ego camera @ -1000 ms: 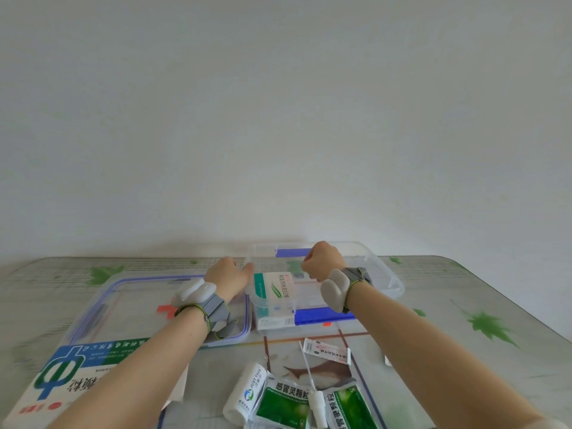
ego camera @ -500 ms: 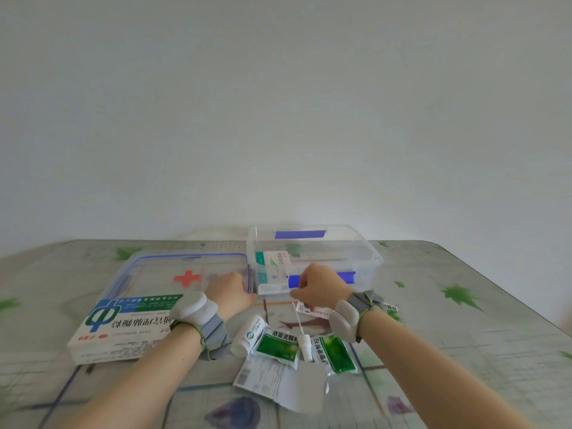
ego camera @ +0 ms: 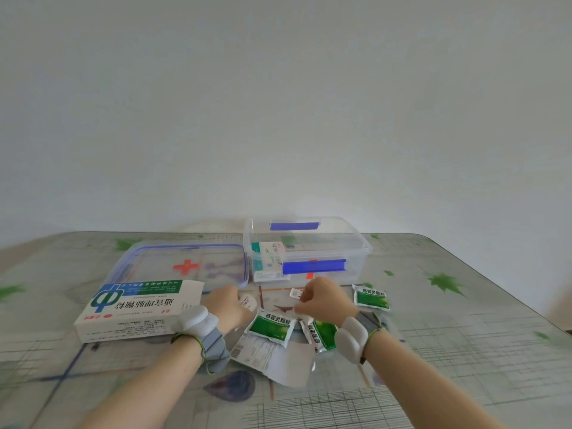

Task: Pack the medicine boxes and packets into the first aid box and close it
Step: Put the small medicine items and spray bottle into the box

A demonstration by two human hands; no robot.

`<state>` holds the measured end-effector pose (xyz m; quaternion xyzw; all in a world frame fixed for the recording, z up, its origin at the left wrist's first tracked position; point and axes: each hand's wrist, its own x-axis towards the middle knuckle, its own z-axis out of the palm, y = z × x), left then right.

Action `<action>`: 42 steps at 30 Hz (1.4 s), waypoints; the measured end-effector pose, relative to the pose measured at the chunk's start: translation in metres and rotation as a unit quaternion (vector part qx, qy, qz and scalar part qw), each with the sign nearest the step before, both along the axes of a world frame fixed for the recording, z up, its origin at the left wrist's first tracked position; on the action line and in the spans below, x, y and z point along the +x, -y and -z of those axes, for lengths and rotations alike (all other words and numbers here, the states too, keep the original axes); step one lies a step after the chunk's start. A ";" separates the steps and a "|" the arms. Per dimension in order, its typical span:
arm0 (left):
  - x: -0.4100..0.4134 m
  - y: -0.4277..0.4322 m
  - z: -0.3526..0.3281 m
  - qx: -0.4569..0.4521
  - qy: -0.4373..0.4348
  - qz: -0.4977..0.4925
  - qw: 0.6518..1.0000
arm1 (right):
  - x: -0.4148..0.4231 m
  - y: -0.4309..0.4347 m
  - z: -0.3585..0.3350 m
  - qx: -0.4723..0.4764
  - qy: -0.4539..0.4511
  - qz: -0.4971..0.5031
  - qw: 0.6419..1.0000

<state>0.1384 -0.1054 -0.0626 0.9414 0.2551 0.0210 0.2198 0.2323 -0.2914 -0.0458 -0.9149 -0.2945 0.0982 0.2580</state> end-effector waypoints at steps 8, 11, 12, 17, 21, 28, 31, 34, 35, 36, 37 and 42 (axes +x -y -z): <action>-0.007 -0.008 -0.012 -0.039 0.112 -0.047 0.992 | 0.001 0.003 -0.012 0.272 -0.043 0.009 0.961; -0.011 -0.013 -0.009 -0.053 0.136 -0.054 0.988 | -0.003 0.000 -0.010 0.310 -0.067 -0.009 0.948; -0.012 -0.014 -0.008 -0.059 0.144 -0.056 0.986 | -0.004 -0.001 -0.010 0.318 -0.072 -0.012 0.945; -0.015 -0.016 -0.006 -0.072 0.167 -0.055 0.982 | -0.008 -0.002 -0.008 0.314 -0.038 -0.033 0.948; -0.015 -0.014 -0.008 -0.067 0.175 -0.045 0.981 | -0.008 -0.004 -0.007 0.283 0.021 -0.048 0.958; -0.014 -0.006 -0.015 -0.048 0.169 -0.012 0.984 | -0.010 -0.008 -0.006 0.251 0.064 -0.080 0.962; -0.013 -0.002 -0.018 -0.046 0.172 0.001 0.984 | -0.012 -0.011 -0.004 0.259 0.061 -0.084 0.960; -0.011 0.003 -0.020 -0.055 0.175 0.019 0.983 | -0.015 -0.013 -0.004 0.274 0.045 -0.090 0.956; -0.011 0.005 -0.021 -0.055 0.176 0.024 0.983 | -0.015 -0.014 -0.004 0.276 0.044 -0.092 0.956; -0.010 0.007 -0.022 -0.055 0.177 0.030 0.982 | -0.015 -0.014 -0.005 0.279 0.044 -0.092 0.955; -0.010 0.008 -0.023 -0.055 0.177 0.037 0.982 | -0.015 -0.013 -0.005 0.282 0.045 -0.092 0.954; -0.008 0.011 -0.027 -0.046 0.168 0.067 0.982 | -0.013 -0.012 -0.003 0.290 0.040 -0.085 0.952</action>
